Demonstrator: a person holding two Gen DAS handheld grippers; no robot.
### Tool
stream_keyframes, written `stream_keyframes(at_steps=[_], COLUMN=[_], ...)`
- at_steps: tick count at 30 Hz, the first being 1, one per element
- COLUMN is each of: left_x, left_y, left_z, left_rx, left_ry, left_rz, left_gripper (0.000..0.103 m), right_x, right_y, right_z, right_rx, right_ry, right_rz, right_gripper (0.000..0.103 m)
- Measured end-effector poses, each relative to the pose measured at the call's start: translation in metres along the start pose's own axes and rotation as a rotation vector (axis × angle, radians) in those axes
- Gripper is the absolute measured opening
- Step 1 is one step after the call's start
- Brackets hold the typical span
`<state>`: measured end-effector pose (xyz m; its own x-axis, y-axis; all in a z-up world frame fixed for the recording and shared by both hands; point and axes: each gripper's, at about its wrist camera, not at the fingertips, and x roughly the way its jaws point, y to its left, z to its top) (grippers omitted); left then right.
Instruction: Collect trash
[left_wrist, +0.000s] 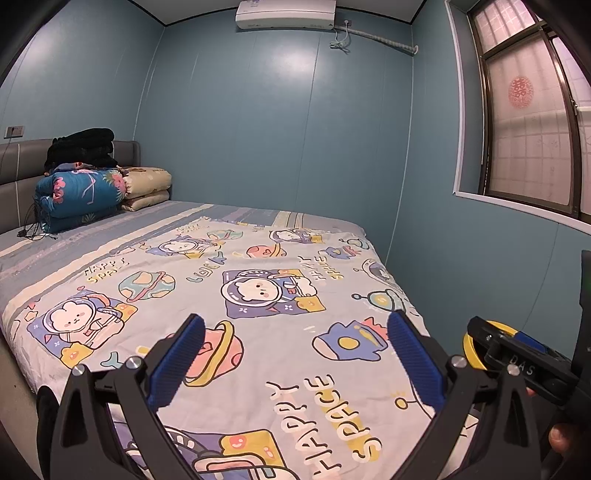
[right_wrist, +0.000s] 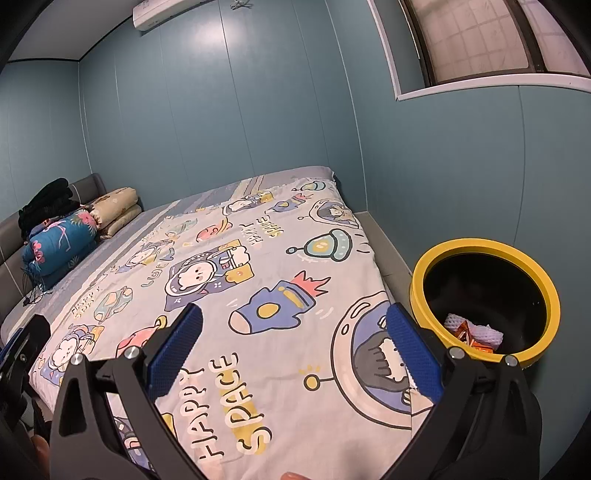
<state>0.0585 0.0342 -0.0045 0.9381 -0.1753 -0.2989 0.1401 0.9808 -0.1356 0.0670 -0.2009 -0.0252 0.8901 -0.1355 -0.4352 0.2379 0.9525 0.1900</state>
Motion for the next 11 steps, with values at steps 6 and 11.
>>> stream_keyframes(at_steps=[6,11], left_x=[-0.0008,0.0007], left_y=[-0.0008,-0.0008], left_z=[-0.0005,-0.0006], left_rx=[0.005,0.003], left_ry=[0.001,0.012], left_rz=[-0.004,-0.009], left_gripper=[0.095,0.095], right_x=[0.0012,0.0010], right_y=[0.0003,0.0001], right_z=[-0.0003,-0.0005], right_rx=[0.003,0.003], right_ry=[0.006,0.006], right_rz=[0.001,0.002], right_gripper=[0.095,0.095])
